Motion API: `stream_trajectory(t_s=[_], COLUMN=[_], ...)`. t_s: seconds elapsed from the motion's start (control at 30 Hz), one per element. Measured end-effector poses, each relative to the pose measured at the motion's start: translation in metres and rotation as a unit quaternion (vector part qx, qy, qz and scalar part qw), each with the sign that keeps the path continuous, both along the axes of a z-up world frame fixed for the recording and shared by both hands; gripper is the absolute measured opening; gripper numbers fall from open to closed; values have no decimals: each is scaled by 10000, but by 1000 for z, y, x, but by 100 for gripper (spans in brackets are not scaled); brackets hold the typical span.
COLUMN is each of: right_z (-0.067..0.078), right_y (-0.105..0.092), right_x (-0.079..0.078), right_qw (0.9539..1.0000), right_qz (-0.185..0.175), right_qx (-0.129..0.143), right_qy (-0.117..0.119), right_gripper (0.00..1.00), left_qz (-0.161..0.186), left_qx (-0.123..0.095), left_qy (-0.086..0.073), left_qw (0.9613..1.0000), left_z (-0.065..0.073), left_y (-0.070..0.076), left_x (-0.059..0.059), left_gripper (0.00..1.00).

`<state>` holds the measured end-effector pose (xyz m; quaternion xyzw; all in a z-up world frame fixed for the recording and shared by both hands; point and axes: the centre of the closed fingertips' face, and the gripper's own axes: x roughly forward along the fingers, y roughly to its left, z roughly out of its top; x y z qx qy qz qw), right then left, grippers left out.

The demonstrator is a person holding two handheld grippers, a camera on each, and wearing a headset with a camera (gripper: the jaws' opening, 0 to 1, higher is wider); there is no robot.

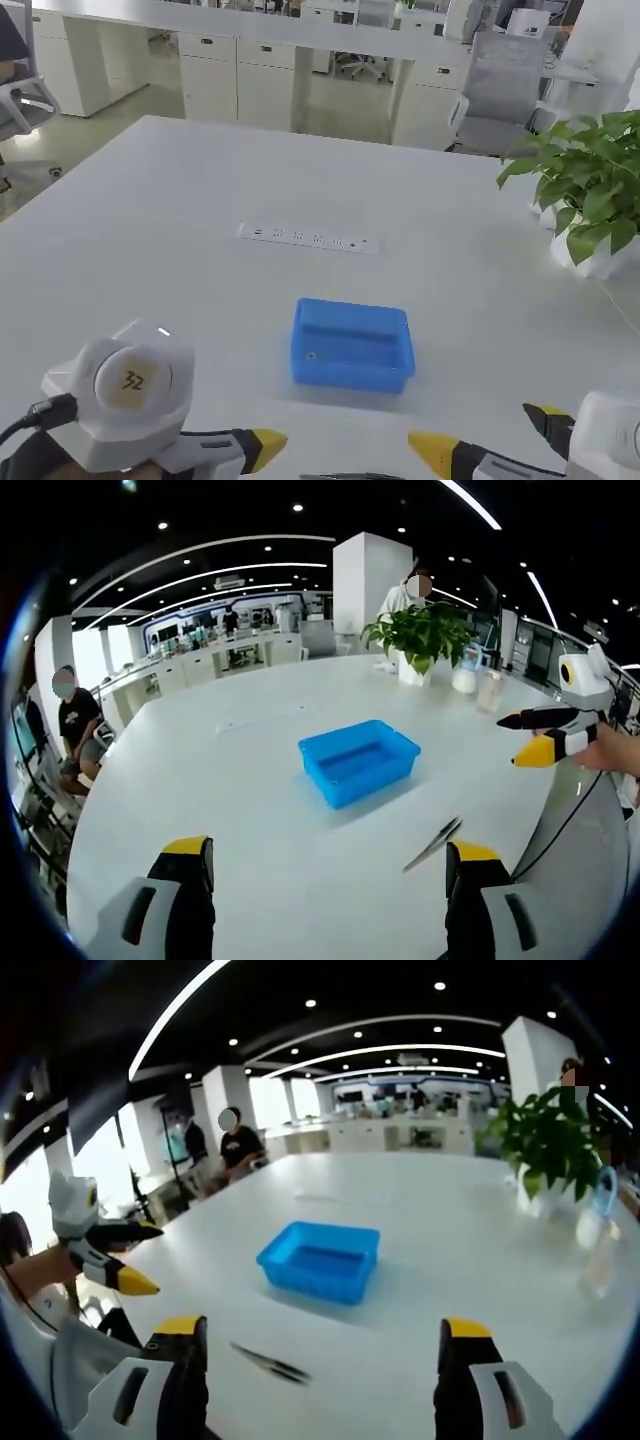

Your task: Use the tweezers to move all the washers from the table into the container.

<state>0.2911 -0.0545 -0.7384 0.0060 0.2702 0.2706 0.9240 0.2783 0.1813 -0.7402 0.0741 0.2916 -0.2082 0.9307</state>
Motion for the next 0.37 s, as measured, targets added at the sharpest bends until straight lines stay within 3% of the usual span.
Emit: stream_trajectory(t_s=[0.37], right_z=[-3], right_y=[5], right_x=[-1], right_qw=[9999], right_qz=[67], right_qx=[-9], right_qy=[75], right_gripper=[95], left_qz=[-36], left_qx=[132], left_qy=[58], left_qw=[9999], left_z=[-3], left_y=[2], left_x=[0], left_gripper=[99])
